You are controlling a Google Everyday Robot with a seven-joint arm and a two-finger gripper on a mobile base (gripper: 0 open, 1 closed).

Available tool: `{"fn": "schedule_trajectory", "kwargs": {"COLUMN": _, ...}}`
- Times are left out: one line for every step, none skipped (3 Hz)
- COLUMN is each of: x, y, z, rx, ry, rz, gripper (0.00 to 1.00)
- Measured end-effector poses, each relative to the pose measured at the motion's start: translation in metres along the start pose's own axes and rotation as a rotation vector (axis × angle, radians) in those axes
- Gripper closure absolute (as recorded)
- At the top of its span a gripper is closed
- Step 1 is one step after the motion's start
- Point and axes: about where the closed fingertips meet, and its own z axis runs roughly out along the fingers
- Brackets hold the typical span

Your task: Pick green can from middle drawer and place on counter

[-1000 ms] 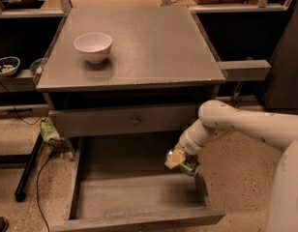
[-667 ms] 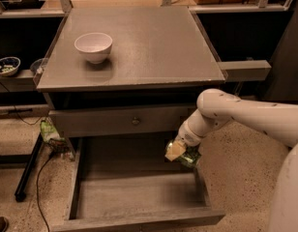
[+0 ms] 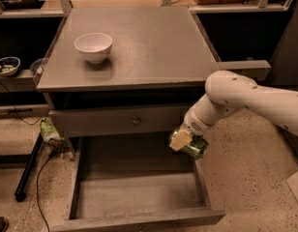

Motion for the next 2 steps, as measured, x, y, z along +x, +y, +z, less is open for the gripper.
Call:
{"fn": "schedule_trajectory", "kwargs": {"x": 0.000, "y": 0.000, "z": 0.000, "rx": 0.000, "ry": 0.000, "rz": 0.000, "gripper": 1.00}}
{"fn": "schedule_trajectory", "kwargs": {"x": 0.000, "y": 0.010, "z": -0.030, "rx": 0.007, "ry": 0.004, "rz": -0.022, "gripper": 1.00}}
